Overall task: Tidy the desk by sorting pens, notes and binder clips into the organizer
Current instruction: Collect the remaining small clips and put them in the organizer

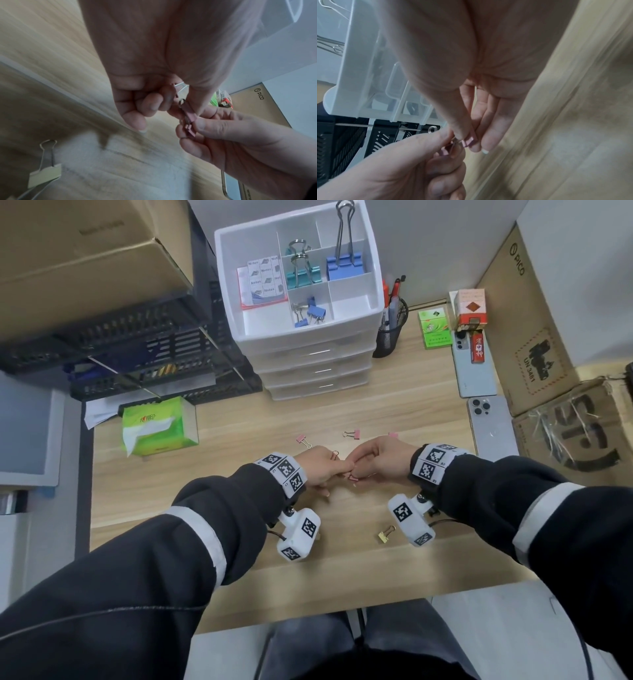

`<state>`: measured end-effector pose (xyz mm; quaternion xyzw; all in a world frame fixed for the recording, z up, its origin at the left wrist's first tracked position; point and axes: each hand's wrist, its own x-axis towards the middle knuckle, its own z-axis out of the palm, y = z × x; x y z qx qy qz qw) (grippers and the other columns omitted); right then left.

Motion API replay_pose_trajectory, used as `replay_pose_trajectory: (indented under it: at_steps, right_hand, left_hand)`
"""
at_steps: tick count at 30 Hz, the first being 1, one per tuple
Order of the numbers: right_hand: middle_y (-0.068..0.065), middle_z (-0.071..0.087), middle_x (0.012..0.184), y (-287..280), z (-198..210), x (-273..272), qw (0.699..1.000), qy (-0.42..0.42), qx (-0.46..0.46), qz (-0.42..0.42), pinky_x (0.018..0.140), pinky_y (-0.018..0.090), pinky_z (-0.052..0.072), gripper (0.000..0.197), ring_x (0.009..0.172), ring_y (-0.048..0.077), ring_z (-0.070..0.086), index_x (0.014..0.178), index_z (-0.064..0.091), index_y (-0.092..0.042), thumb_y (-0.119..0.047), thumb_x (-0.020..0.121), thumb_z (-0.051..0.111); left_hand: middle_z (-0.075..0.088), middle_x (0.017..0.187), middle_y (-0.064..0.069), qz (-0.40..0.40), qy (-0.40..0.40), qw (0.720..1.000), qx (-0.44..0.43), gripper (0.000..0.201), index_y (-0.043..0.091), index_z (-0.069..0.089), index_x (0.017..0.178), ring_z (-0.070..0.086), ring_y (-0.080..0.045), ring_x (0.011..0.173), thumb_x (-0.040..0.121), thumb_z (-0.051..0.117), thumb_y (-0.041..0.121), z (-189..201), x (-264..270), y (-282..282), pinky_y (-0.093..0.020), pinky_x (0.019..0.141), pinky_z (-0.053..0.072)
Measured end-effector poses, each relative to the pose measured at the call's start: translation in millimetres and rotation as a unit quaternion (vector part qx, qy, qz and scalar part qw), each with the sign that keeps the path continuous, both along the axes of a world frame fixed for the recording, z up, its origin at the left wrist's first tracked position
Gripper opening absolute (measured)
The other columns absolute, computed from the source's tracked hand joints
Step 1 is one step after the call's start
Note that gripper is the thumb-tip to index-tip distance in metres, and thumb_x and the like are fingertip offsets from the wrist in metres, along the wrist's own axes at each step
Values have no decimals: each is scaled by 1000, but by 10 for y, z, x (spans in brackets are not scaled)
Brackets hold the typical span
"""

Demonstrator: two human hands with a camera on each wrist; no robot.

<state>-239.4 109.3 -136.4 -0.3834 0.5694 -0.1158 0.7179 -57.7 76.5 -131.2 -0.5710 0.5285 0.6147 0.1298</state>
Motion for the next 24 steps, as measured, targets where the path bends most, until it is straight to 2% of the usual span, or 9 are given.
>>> replay_pose_trajectory:
  at_steps: [2, 6, 8, 11, 14, 16, 18, 22, 24]
  right_hand:
    - [19, 75, 98, -12, -19, 4, 1000, 19, -8, -8, 99, 45, 52, 28, 99, 31, 71, 101, 75, -15, -12, 72, 76]
    - [20, 75, 94, -47, -25, 33, 998, 56, -35, -19, 97, 37, 54, 28, 89, 24, 74, 101, 70, -19, -7, 77, 75]
    - [24, 74, 95, -65, 1, 57, 998, 48, -41, -25, 88, 35, 58, 25, 78, 22, 72, 101, 69, -16, 0, 81, 72]
    - [25, 72, 97, -95, 21, 83, 997, 59, -44, -31, 75, 27, 60, 22, 70, 17, 70, 100, 69, -12, 4, 85, 67]
    - [19, 74, 90, -117, -15, 91, 996, 77, -51, -22, 83, 33, 60, 22, 71, 19, 71, 104, 70, -9, -1, 83, 68]
    - [8, 77, 84, -131, -33, 94, 989, 121, -84, -15, 88, 36, 58, 21, 74, 19, 73, 96, 71, -19, -13, 76, 69]
    - [5, 76, 91, -158, -31, 82, 975, 180, -125, -34, 81, 34, 59, 15, 72, 19, 72, 84, 70, -24, -14, 76, 62]
    - [9, 73, 85, -241, -71, -39, 963, 233, -94, -98, 78, 37, 61, 24, 78, 27, 71, 76, 67, -26, -5, 83, 57]
    - [19, 72, 89, -282, -80, -137, 969, 198, -32, -141, 75, 39, 62, 17, 72, 30, 69, 81, 69, -13, -1, 88, 59]
  left_hand:
    - [31, 47, 2, -2, 17, 1000, 5, 47, 20, 40, 56, 48, -16, 39, 92, 66, 35, -5, 30, -13, -25, 48, 50]
    - [34, 45, 3, 18, 24, 998, 54, 43, 19, 47, 63, 45, -12, 35, 91, 67, 44, 20, 59, -14, -32, 62, 56]
    - [33, 49, 2, 15, 17, 997, 69, 40, 18, 50, 64, 42, -11, 36, 91, 67, 42, 29, 55, -24, -33, 64, 57]
    - [33, 51, 3, 22, 20, 996, 81, 28, 15, 55, 69, 36, -10, 38, 94, 63, 26, 68, 32, -61, -29, 54, 55]
    - [33, 52, 3, 43, 22, 994, 95, 22, 13, 56, 74, 35, -11, 39, 94, 62, 21, 66, 32, -86, -28, 51, 53]
    - [34, 51, 4, 61, 19, 992, 105, 18, 13, 58, 81, 34, -10, 39, 95, 61, 22, 55, 45, -100, -27, 50, 52]
    - [35, 50, 5, 69, 19, 991, 111, 17, 13, 59, 82, 34, -10, 39, 96, 60, 22, 56, 62, -114, -26, 50, 53]
    - [33, 50, 2, 80, 1, 992, 95, 22, 12, 50, 70, 31, -12, 37, 91, 54, 10, 34, 158, -164, -30, 50, 49]
    - [31, 47, 2, 105, 5, 990, 98, 23, 12, 47, 67, 32, -14, 37, 89, 50, 7, 43, 234, -214, -31, 52, 48]
